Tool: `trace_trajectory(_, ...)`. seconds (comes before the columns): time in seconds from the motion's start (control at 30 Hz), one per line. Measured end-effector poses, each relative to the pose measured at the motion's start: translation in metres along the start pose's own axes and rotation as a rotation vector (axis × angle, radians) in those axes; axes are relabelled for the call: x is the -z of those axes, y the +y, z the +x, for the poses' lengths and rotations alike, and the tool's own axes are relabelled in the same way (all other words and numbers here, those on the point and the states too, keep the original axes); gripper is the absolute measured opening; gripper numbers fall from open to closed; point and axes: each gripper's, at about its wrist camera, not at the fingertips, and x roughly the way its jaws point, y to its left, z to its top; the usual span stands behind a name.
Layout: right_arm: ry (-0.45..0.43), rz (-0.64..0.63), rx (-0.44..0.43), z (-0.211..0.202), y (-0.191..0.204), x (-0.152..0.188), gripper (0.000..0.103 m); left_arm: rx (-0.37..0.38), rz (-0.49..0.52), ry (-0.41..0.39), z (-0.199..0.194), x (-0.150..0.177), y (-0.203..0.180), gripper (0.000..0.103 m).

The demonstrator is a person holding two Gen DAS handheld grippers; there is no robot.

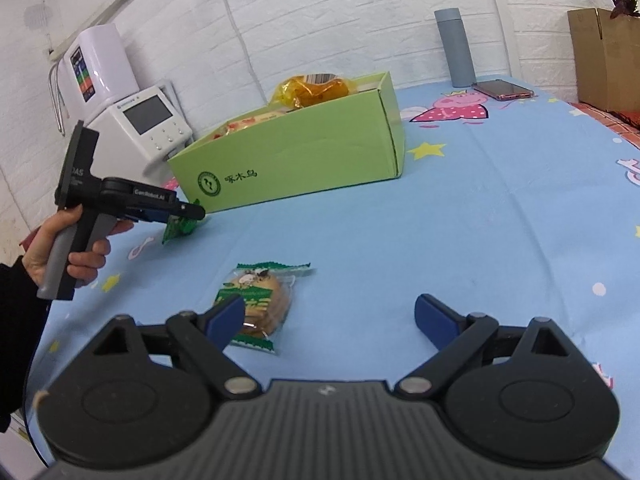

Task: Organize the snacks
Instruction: 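Move the left tool down to the green wrapped candy and close, then carry the green candy over the box with the left tool while the right tool grasps the cookie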

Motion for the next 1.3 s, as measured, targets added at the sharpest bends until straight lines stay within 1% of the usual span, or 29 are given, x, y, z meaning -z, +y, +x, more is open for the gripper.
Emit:
trace_trajectory(0.03,-0.002,-0.001,0.002,0.0,0.001,0.0,0.096,-0.003,0.008,-0.001,-0.002,0.004,-0.003,0.032)
trace_trajectory(0.13,0.002,-0.016,0.012,0.001,0.003,0.0,0.096,-0.039,0.046,-0.001,-0.011,0.017,-0.019,0.031)
trace_trajectory(0.23,0.002,-0.02,0.017,0.001,0.005,0.001,0.095,-0.023,0.061,-0.001,-0.021,0.031,-0.031,0.028)
trace_trajectory(0.43,0.005,-0.02,0.014,0.0,0.006,0.001,0.095,0.027,0.09,0.008,-0.051,0.073,-0.059,0.028)
trace_trajectory(0.5,0.017,-0.04,0.025,0.0,0.009,0.001,0.095,0.028,0.098,0.008,-0.061,0.086,-0.065,0.029)
trace_trajectory(0.57,0.04,-0.057,0.05,0.001,0.015,-0.001,0.095,0.028,0.104,0.002,-0.068,0.094,-0.068,0.032)
trace_trajectory(0.6,0.048,-0.051,0.054,0.0,0.019,-0.002,0.095,0.026,0.108,-0.001,-0.068,0.096,-0.069,0.032)
trace_trajectory(0.63,0.04,-0.047,0.034,-0.001,0.023,-0.003,0.095,0.026,0.107,-0.004,-0.068,0.096,-0.069,0.035)
trace_trajectory(0.67,0.029,-0.05,0.005,-0.003,0.029,-0.005,0.095,0.026,0.103,-0.006,-0.067,0.095,-0.068,0.041)
trace_trajectory(0.7,0.028,-0.059,-0.011,-0.003,0.036,-0.007,0.095,0.027,0.099,-0.006,-0.066,0.094,-0.069,0.045)
trace_trajectory(0.73,0.033,-0.081,-0.017,0.0,0.045,-0.01,0.095,0.026,0.097,-0.007,-0.065,0.093,-0.068,0.052)
trace_trajectory(0.77,0.042,-0.108,-0.014,0.004,0.054,-0.011,0.095,0.023,0.097,-0.009,-0.063,0.093,-0.069,0.056)
trace_trajectory(0.8,0.056,-0.132,-0.01,0.009,0.062,-0.011,0.095,0.012,0.101,-0.015,-0.061,0.092,-0.069,0.056)
trace_trajectory(0.87,0.079,-0.139,-0.003,0.02,0.072,-0.01,0.095,-0.012,0.125,-0.026,-0.058,0.092,-0.07,0.056)
trace_trajectory(0.93,0.112,-0.133,0.02,0.032,0.078,-0.008,0.095,-0.014,0.137,-0.037,-0.056,0.093,-0.069,0.056)
trace_trajectory(1.0,0.125,-0.176,0.053,0.042,0.085,-0.004,0.096,-0.006,0.147,-0.046,-0.056,0.094,-0.067,0.057)
trace_trajectory(1.03,0.117,-0.196,0.073,0.043,0.088,-0.003,0.095,-0.003,0.151,-0.049,-0.056,0.094,-0.067,0.055)
trace_trajectory(1.1,0.123,-0.211,0.096,0.048,0.09,-0.004,0.095,0.008,0.161,-0.059,-0.057,0.094,-0.065,0.04)
trace_trajectory(1.13,0.119,-0.221,0.101,0.05,0.09,-0.004,0.094,0.015,0.169,-0.065,-0.058,0.095,-0.064,0.024)
trace_trajectory(1.2,0.108,-0.268,0.151,0.046,0.092,-0.001,0.074,0.024,0.177,-0.067,-0.06,0.095,-0.063,0.02)
trace_trajectory(1.23,0.108,-0.252,0.141,0.042,0.09,-0.001,0.071,0.031,0.174,-0.065,-0.061,0.096,-0.062,0.017)
trace_trajectory(1.27,0.109,-0.236,0.141,0.038,0.087,-0.002,0.06,0.04,0.164,-0.06,-0.063,0.096,-0.06,0.017)
trace_trajectory(1.3,0.119,-0.218,0.138,0.032,0.084,-0.002,0.059,0.062,0.143,-0.047,-0.066,0.095,-0.058,0.016)
